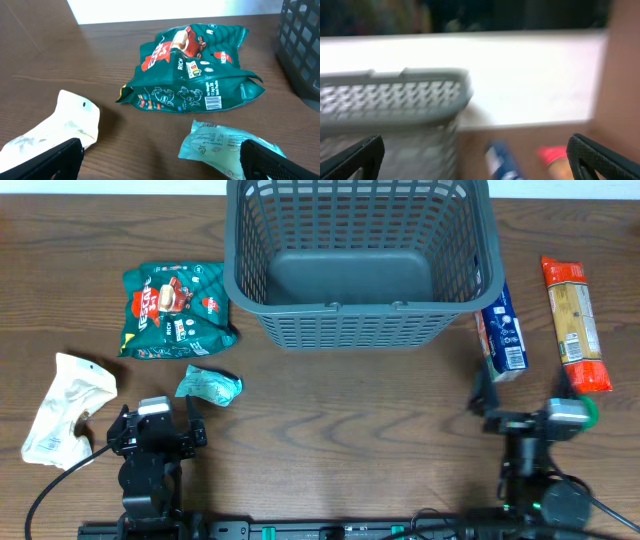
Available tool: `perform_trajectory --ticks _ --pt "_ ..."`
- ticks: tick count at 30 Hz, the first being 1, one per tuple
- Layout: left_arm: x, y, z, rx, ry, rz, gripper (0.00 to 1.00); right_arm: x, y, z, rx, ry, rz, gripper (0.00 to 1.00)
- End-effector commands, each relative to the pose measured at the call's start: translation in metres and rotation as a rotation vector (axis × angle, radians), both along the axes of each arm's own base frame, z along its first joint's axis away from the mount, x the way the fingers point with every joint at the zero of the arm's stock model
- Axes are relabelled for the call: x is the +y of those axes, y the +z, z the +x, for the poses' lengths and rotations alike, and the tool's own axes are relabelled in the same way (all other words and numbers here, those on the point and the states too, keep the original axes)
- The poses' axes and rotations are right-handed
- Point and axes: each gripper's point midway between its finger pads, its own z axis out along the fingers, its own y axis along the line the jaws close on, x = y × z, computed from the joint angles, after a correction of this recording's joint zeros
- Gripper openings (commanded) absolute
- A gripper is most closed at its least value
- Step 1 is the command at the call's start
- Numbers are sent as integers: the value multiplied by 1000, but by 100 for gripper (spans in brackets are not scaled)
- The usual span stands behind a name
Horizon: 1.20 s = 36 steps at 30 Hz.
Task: Pack container
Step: 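Reach the right gripper to the blue box and grasp it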
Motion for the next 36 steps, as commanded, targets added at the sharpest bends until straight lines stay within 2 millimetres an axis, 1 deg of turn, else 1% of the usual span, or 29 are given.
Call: perform_trajectory --ticks 1,3,4,6,8,11,13,14,16,17,19,20,22,25,28,30,32,34,36 --pt "0 -9 0 22 -6 17 99 -25 52 0 11 -175 -217 99" --pt "0 -9 0 22 -6 17 98 -33 83 5 16 -224 -248 99" --pt "0 -9 0 21 -6 17 98 -39 105 9 19 -246 -246 99" --pt "0 -9 0 21 -6 17 99 -47 138 18 38 -276 -247 99" --pt "0 -9 0 21 -6 17 99 -56 165 28 69 -303 -247 99" --pt "0 -9 0 22 -6 17 99 -71 202 54 138 -323 -251 99" --pt "0 -9 0 22 -6 17 98 -80 219 75 194 -309 -258 99" --pt "0 -9 0 21 -6 17 99 -83 223 83 219 -297 -263 99" --pt "0 -9 0 22 -6 17 98 -94 225 107 305 -257 -264 99" --pt "0 -9 0 22 -6 17 99 -99 222 118 348 -236 -255 99" --pt "0 -9 0 22 -6 17 98 -109 208 141 453 -169 -223 99" --pt "0 -9 0 22 -6 17 99 -113 196 153 511 -116 -196 99" --pt "0 -9 0 22 -6 17 99 -116 175 167 592 -40 -147 99" --pt "0 -9 0 22 -6 17 98 -121 128 190 731 95 -36 99" --pt "0 -9 0 22 -6 17 98 -127 69 208 879 168 72 99" --pt "0 -9 0 22 -6 17 99 -129 29 213 991 194 136 99" --pt "0 -9 0 22 -6 17 99 -127 -11 213 1111 224 193 99" --pt "0 -9 0 21 -6 17 99 -121 -50 209 1243 275 235 99" --pt "0 -9 0 22 -6 17 99 -117 -83 203 1356 301 265 99"
